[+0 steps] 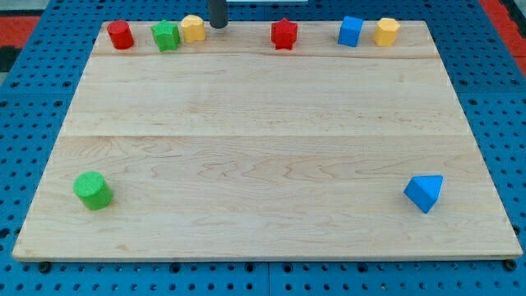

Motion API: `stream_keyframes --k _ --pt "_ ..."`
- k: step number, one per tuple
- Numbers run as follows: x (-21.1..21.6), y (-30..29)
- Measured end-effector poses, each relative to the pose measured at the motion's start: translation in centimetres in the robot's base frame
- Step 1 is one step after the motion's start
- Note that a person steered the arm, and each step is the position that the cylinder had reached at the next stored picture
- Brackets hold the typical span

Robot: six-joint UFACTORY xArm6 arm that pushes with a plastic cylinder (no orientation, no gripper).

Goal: Place arm on right side of yellow heart

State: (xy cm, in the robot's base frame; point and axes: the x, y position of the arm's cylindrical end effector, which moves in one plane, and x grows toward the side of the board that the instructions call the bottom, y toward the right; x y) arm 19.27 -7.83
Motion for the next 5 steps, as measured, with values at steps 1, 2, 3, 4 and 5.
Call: stream_keyframes --k 1,2,3,4,5 --pt "0.0 0.0" --pt "0.0 -0.7" --pt "0.7 -0.9" --pt "1.4 -1.4" --pt "1.4 -1.4"
